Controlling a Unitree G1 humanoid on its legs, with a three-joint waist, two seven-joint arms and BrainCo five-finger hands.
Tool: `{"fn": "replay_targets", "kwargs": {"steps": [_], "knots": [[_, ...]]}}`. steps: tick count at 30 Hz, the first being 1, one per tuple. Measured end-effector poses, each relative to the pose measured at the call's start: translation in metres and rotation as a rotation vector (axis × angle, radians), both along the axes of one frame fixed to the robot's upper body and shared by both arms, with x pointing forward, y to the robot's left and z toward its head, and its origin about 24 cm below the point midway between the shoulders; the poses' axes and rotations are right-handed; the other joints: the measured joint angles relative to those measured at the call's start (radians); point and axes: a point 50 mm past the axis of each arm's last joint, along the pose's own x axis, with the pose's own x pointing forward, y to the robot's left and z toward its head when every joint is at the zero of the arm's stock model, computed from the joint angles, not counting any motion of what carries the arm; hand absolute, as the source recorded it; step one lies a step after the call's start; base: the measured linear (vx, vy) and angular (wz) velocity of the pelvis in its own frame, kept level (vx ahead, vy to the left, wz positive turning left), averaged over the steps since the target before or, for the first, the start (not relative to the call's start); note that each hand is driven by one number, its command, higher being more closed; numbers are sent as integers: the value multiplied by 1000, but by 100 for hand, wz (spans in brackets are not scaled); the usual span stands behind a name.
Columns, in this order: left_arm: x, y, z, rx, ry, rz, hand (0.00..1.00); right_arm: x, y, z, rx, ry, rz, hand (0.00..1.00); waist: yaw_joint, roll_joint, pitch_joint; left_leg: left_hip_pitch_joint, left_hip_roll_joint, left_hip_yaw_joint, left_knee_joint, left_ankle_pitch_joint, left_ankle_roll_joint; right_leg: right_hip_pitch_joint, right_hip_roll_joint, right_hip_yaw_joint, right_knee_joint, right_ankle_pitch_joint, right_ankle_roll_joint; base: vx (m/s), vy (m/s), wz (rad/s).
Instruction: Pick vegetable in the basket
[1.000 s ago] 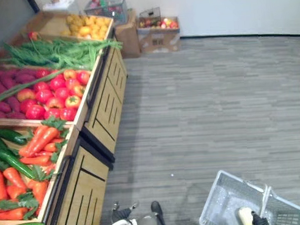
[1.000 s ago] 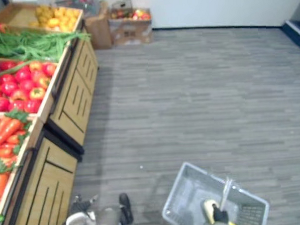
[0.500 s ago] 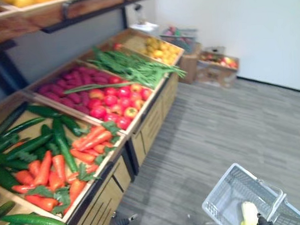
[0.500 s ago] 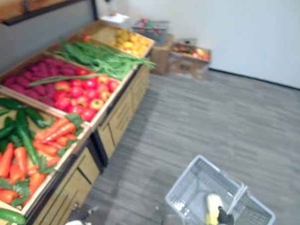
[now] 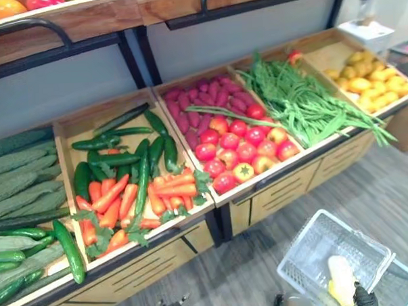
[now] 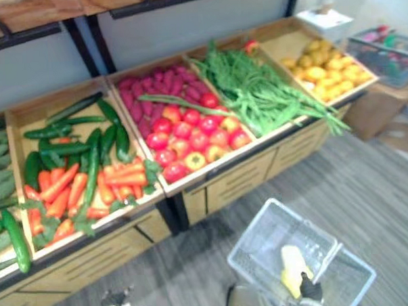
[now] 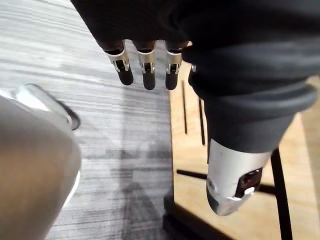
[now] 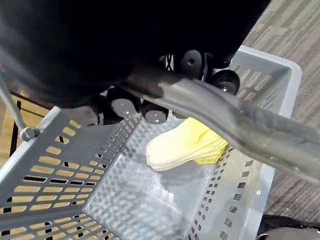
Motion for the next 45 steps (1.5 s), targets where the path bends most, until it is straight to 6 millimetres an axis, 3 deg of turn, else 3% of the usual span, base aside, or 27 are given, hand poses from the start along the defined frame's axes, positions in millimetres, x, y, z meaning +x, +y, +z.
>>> {"fn": "replay_targets", "kwargs": {"steps": [1,2,3,6,7,8,11,15,16,19,23,25,28,30,32,34,35,36,37,38,39,41,42,43,44,45], "knots": [[-7,4,-1,-11,7,67,0,-6,-1,-2,15,19,-23,100,-2,-8,4,-13,20,65,0,50,-21,50,-9,-58,-33,-9,-18,250,-275,129],[-9,5,-1,-14,6,89,0,-9,-2,-3,19,26,-40,100,-3,-14,4,-19,25,113,5,57,-34,82,-16,-88,-53,-11,-22,280,-313,150],[-10,7,-1,-17,2,113,0,-17,-3,-6,37,60,-68,100,-12,-28,7,-20,33,243,9,55,-49,150,-31,-127,-95,-12,-23,194,-219,126],[-8,8,0,-9,4,104,0,-22,-3,-9,57,90,-83,100,-19,-36,4,-32,34,542,-27,54,-54,229,-43,-188,-154,-12,-23,181,-155,110],[-7,7,0,-8,3,98,0,-20,-3,-9,57,86,-80,100,-20,-36,4,-44,26,568,-53,55,-54,229,-41,-199,-160,-12,-23,118,-38,54],[-5,7,0,-7,3,93,0,-18,-4,-9,58,81,-80,100,-19,-36,4,-62,2,577,-141,76,-60,226,-35,-205,-178,-12,-23,89,12,36],[-5,7,0,9,14,98,0,-19,-7,-9,63,82,-113,100,-18,-29,8,-72,-36,575,-320,251,-37,226,-5,-201,-175,-12,-22,106,59,13],[0,19,4,53,1,77,0,-18,8,-13,104,78,-130,100,-15,-73,21,-49,-56,590,-340,256,-37,211,-23,-128,-150,2,-7,113,76,1],[-1,19,4,54,5,73,0,-17,9,-13,105,70,-133,100,-15,-73,21,-45,-55,592,-340,256,-37,211,-22,-119,-150,10,-6,86,57,-16],[-4,19,3,51,12,79,0,-17,7,-12,101,61,-146,100,-12,-61,24,-14,-53,619,-344,256,-37,225,-13,-77,-162,41,9,89,44,-23],[-12,15,0,13,18,180,0,-20,0,-11,90,62,-167,100,-13,-26,17,4,-40,635,-371,256,-37,232,15,-46,-196,67,6,76,14,-19],[-20,19,0,-6,9,309,0,-23,-1,-11,95,64,-195,100,-12,-17,17,13,-28,644,-375,256,-37,236,32,-32,-209,79,4,64,-23,-15],[-42,41,2,2,-7,638,0,-33,-2,-13,125,73,-252,100,-21,-16,14,36,-19,645,-375,255,-38,260,50,-11,-227,79,4,77,-72,-6],[-58,69,8,40,-22,933,0,-38,-1,-15,137,86,-271,100,-27,-11,4,36,-16,645,-377,255,-38,267,65,-2,-250,79,4,89,-73,-12],[-69,88,14,82,-36,1086,0,-39,-2,-15,140,85,-276,100,-40,-7,1,38,-9,645,-376,255,-37,269,73,10,-251,79,4,77,-76,-11],[-76,102,19,99,-52,1219,0,-41,-5,-15,144,91,-279,100,-52,9,-2,54,22,648,-372,256,-36,223,87,39,-139,80,3,77,-115,-18],[-72,105,21,97,-73,1262,0,-40,-8,-14,145,86,-280,100,-53,36,3,55,54,638,-363,255,-38,164,96,71,-87,36,-20,34,-190,-24],[-76,115,25,117,-83,1327,0,-42,-5,-16,160,95,-278,100,-57,16,-18,46,57,643,-344,251,-44,200,108,91,-360,86,-7,72,-227,-22],[-76,123,29,133,-104,1356,0,-43,-2,-18,172,105,-271,100,-52,-14,-14,46,36,647,-329,243,-55,196,84,105,-419,173,22,91,-210,-7],[-71,121,29,106,-127,1407,0,-43,-7,-16,161,109,-259,100,-72,13,-16,53,65,639,-325,230,-73,209,111,98,-417,175,17,95,-122,3],[-66,122,29,95,-143,1433,0,-44,-11,-15,146,111,-253,100,-77,18,-17,53,68,639,-324,230,-73,212,115,97,-417,174,16,59,-95,4],[-43,135,43,149,-236,1425,0,-41,-13,-13,132,113,-219,100,-76,31,-22,50,73,639,-323,231,-72,212,124,98,-428,173,14,6,-48,1],[-23,154,70,279,-348,1314,0,-40,-11,-14,126,112,-200,100,-77,33,-23,35,73,635,-323,231,-72,209,123,90,-433,173,14,-51,-17,22],[1,177,112,493,-448,1126,0,-39,-8,-14,124,112,-193,100,-69,31,-24,19,75,616,-323,231,-72,197,124,82,-428,173,14,-61,-11,26],[11,186,136,609,-495,1038,0,-38,-7,-14,121,107,-192,100,-66,29,-23,14,75,612,-323,231,-72,192,124,79,-425,173,14,-51,-1,25],[26,197,184,861,-577,872,0,-38,-5,-14,109,98,-189,100,-66,28,-23,10,73,611,-323,231,-73,192,121,72,-420,173,14,-35,9,13]]}}
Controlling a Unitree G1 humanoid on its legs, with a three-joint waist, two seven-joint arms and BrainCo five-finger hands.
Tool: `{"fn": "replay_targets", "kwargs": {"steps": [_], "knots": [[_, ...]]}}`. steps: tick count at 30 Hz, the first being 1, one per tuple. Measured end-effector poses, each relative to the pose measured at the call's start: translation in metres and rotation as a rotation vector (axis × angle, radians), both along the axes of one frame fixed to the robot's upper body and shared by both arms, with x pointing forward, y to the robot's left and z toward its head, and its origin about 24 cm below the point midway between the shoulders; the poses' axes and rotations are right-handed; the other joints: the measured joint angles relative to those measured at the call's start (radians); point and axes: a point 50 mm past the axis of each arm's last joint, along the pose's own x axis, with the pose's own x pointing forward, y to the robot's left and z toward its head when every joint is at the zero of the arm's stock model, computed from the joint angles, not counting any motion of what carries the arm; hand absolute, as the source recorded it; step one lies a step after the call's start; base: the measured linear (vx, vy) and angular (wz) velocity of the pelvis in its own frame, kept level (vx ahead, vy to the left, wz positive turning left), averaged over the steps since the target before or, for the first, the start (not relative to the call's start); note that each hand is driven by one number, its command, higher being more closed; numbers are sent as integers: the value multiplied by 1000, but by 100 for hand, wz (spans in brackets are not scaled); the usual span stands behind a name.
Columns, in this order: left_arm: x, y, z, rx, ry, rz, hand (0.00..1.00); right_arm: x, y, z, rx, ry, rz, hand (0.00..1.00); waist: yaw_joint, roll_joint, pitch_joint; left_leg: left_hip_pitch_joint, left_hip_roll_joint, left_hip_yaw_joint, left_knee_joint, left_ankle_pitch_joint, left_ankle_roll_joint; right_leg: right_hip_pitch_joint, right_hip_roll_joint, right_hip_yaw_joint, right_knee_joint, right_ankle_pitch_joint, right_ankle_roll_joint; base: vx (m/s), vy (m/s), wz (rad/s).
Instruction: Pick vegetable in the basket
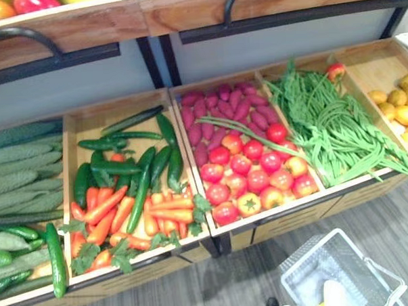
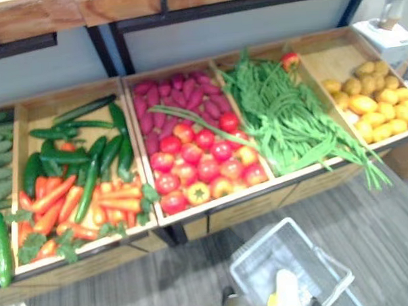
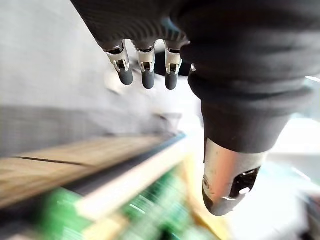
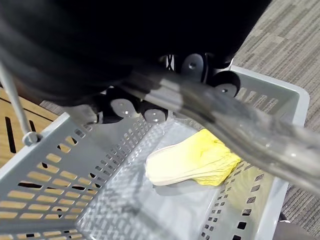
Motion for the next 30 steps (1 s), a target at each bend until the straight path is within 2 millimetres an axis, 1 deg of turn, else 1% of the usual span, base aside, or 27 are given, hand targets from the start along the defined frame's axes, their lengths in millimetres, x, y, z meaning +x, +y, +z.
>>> {"fn": "replay_targets", "kwargs": {"steps": [1,3,4,6,7,9,11,14,18,20,23,26,28,29,30], "knots": [[14,-3,40,236,67,-58,0,-1,-2,2,-18,-7,11,100,4,0,0,9,-7,2,0,-1,-1,4,-5,2,10,0,0,-29,21,9],[25,-11,61,374,115,-89,0,-2,-5,3,-34,-12,17,100,16,6,-5,10,-19,2,1,-1,-1,7,-17,3,11,1,2,-7,17,0],[29,-16,63,400,139,-103,0,-2,-7,4,-42,-16,22,100,19,9,-7,11,-23,3,1,-1,-1,6,-21,4,11,2,3,-25,50,0],[45,-36,53,401,223,-178,0,1,-8,6,-55,-22,55,100,21,10,-7,13,-29,5,2,-2,-2,5,-26,9,11,6,9,-39,39,-2],[48,-41,49,398,251,-204,0,2,-7,6,-55,-24,60,100,21,9,-7,13,-28,6,2,-4,-5,4,-25,11,11,6,10,-54,18,-4],[57,-62,39,421,348,-335,0,8,-6,7,-60,-34,98,100,21,-1,-5,16,-23,13,2,-13,-7,-3,-19,22,17,7,10,-64,12,-11],[63,-72,38,465,397,-426,0,12,-5,8,-66,-44,128,100,22,-7,-6,16,-20,37,2,-21,-9,-24,-14,44,29,8,12,-56,2,-29],[78,-83,45,581,460,-550,0,18,-5,10,-77,-60,162,100,23,-7,-4,19,-24,68,1,-27,-9,-51,-13,81,43,19,13,-47,16,-34],[91,-85,61,746,509,-705,0,22,-5,12,-88,-76,182,100,12,-2,2,27,-30,95,0,-32,-7,-65,-12,113,40,34,15,-38,13,-25],[97,-84,71,844,545,-808,0,26,-9,15,-104,-85,197,100,-4,5,10,26,-35,102,-3,-33,-6,-67,-12,125,23,51,17,-35,10,-18],[104,-81,79,939,599,-915,0,26,-19,19,-120,-84,215,100,-8,14,16,28,-43,129,-2,-39,-1,-72,-12,153,0,73,21,-28,16,-26],[110,-80,79,983,667,-1036,0,27,-24,21,-132,-83,226,100,-8,21,19,28,-51,150,-2,-40,1,-83,-13,178,-14,91,24,-29,13,-27],[114,-83,75,983,701,-1111,0,27,-26,22,-132,-83,232,100,-12,26,22,29,-57,150,-2,-40,2,-84,-18,185,-16,94,29,-16,6,-8],[116,-84,71,977,719,-1157,0,26,-28,22,-130,-82,236,100,-25,27,22,31,-60,150,-2,-41,3,-84,-20,189,-16,95,30,-11,7,-4],[117,-84,67,971,745,-1192,0,26,-28,23,-131,-83,239,100,-30,28,22,31,-62,151,-2,-41,3,-84,-22,190,-16,97,32,-11,5,-4]]}}
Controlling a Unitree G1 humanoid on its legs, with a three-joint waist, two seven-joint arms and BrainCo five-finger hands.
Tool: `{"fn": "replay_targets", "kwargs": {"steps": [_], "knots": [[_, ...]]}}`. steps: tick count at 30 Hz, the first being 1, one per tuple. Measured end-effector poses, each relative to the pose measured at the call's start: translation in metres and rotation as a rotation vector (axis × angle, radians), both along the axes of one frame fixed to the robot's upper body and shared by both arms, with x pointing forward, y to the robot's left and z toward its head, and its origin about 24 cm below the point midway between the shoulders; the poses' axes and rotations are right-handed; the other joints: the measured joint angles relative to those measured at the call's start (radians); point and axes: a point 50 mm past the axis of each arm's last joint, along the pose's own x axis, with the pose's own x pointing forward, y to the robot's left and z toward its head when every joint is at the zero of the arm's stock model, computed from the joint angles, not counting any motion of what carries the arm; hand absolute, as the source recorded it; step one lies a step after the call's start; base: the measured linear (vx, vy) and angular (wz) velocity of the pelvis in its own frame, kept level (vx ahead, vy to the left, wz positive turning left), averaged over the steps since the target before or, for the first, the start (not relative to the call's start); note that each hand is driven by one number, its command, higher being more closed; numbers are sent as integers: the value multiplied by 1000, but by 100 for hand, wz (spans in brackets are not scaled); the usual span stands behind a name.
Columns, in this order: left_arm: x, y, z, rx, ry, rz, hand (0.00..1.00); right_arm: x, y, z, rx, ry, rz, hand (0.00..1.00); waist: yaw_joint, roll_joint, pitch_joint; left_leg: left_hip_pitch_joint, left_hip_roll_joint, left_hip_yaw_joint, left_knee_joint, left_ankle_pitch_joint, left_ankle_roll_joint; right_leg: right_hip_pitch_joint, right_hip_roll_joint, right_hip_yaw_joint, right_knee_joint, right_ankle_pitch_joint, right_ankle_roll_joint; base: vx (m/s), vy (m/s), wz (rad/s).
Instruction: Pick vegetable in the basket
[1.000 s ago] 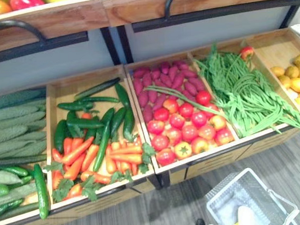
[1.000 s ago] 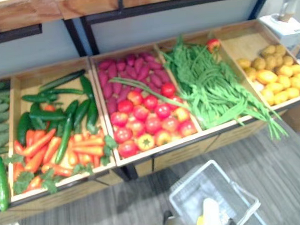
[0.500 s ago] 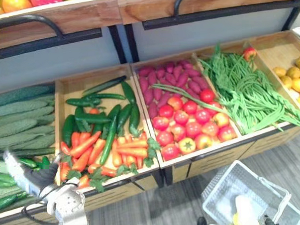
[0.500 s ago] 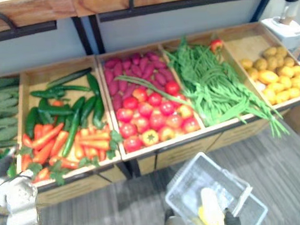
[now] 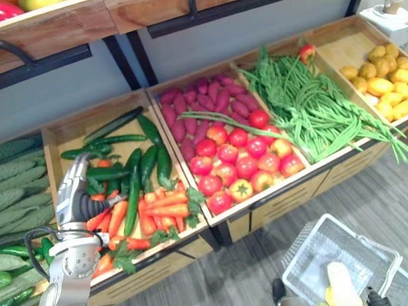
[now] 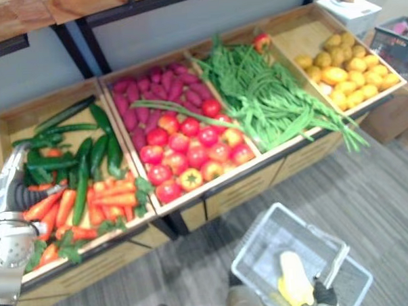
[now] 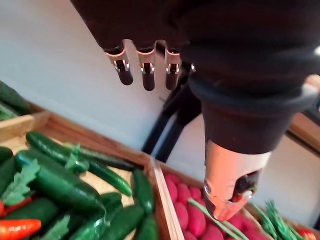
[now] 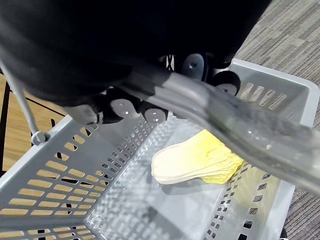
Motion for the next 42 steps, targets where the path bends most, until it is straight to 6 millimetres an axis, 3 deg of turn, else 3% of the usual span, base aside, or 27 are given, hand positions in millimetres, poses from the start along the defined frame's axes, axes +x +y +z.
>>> {"fn": "replay_targets", "kwargs": {"steps": [18,29,42], "knots": [[3,-15,-45,-12,350,-194,0,-3,-9,6,-36,-5,6,100,2,28,15,7,-9,25,-6,-6,0,-9,-8,22,-11,19,7,-11,-4,-4],[3,-17,-52,1,421,-222,0,-3,-13,7,-50,11,19,100,3,36,19,5,-17,23,-10,-5,1,-13,-18,17,-6,19,8,0,0,0],[19,-19,-49,22,411,-195,0,7,-17,13,-79,-5,42,100,10,42,27,-25,-18,25,-9,-2,5,-54,-27,16,17,18,8,-3,-4,1]]}}
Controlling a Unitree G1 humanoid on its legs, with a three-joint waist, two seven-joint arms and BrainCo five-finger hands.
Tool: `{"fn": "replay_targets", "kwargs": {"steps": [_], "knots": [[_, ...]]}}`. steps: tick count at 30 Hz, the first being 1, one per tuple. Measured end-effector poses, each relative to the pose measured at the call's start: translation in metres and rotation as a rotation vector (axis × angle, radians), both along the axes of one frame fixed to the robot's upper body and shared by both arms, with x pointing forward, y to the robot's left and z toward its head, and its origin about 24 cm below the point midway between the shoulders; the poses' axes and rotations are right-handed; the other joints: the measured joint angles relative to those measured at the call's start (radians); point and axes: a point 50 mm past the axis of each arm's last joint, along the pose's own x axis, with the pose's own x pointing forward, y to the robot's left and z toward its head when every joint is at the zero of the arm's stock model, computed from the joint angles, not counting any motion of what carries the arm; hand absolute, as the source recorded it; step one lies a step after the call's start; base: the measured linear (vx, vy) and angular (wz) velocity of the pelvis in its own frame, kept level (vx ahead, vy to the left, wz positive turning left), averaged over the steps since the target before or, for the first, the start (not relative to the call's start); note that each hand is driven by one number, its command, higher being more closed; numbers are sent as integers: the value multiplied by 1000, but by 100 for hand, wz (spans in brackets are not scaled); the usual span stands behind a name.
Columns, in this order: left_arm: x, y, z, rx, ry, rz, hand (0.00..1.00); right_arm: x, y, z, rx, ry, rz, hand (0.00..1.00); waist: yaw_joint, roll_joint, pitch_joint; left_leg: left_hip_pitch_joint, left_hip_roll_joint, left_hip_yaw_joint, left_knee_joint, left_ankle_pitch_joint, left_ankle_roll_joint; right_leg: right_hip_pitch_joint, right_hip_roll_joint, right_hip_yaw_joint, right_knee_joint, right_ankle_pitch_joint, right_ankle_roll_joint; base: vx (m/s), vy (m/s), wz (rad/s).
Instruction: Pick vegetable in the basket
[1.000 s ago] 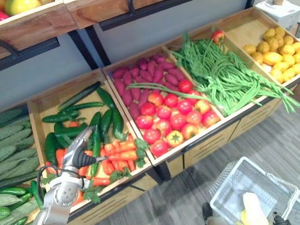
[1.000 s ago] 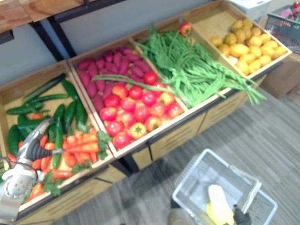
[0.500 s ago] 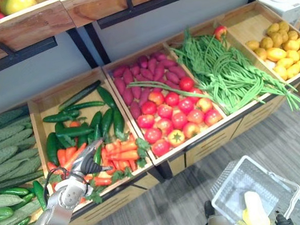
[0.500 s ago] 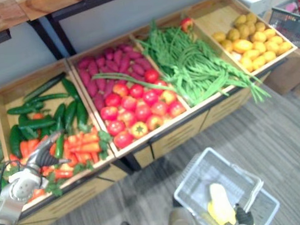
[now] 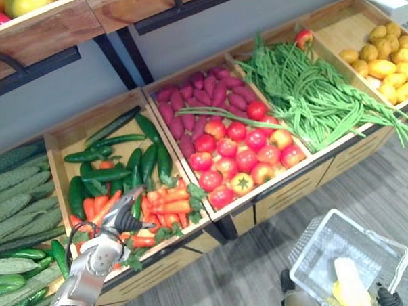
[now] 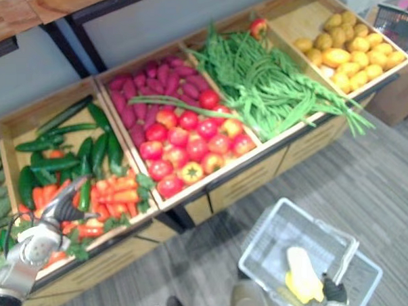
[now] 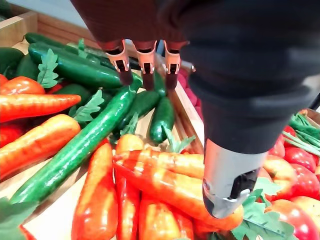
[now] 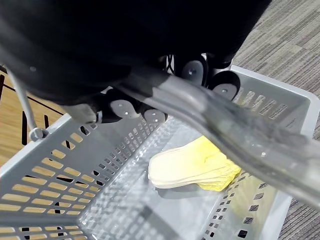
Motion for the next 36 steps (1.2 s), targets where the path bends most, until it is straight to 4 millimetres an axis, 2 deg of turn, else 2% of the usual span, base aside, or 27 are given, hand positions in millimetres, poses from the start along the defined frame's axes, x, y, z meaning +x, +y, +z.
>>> {"fn": "replay_targets", "kwargs": {"steps": [2,4,6,9,16,23,36], "knots": [[6,-2,4,26,-12,-1,0,1,0,0,-2,-2,0,100,2,-3,11,0,1,6,0,0,0,-3,1,3,2,0,0,6,-9,-4],[10,-5,6,19,-35,1,0,2,-1,1,-5,-8,2,100,18,-9,14,-4,1,23,1,0,-1,-18,2,17,10,0,0,-1,-10,-13],[18,-14,10,-12,-83,1,0,7,0,2,-5,-18,5,100,18,-18,27,-27,-1,24,10,0,-1,-40,-1,17,18,0,0,-6,-6,-2],[23,-16,12,-21,-95,12,0,15,1,4,-4,-38,10,100,18,-28,46,-32,1,34,14,0,-1,-53,1,30,26,0,0,1,-22,-8],[29,-26,13,-44,-107,-1,0,19,0,7,-13,-55,17,100,20,-32,70,-35,2,54,16,-1,-2,-70,5,44,36,0,0,4,-9,-7],[33,-35,11,-62,-114,-10,0,21,-1,9,-20,-64,16,100,39,-35,74,-54,6,78,29,-3,-2,-98,9,63,44,0,0,1,-15,-7],[36,-34,12,-41,-109,7,0,30,-2,13,-30,-90,24,100,43,-42,105,-74,7,90,31,-4,-3,-123,10,69,48,1,0,5,-2,-1]]}}
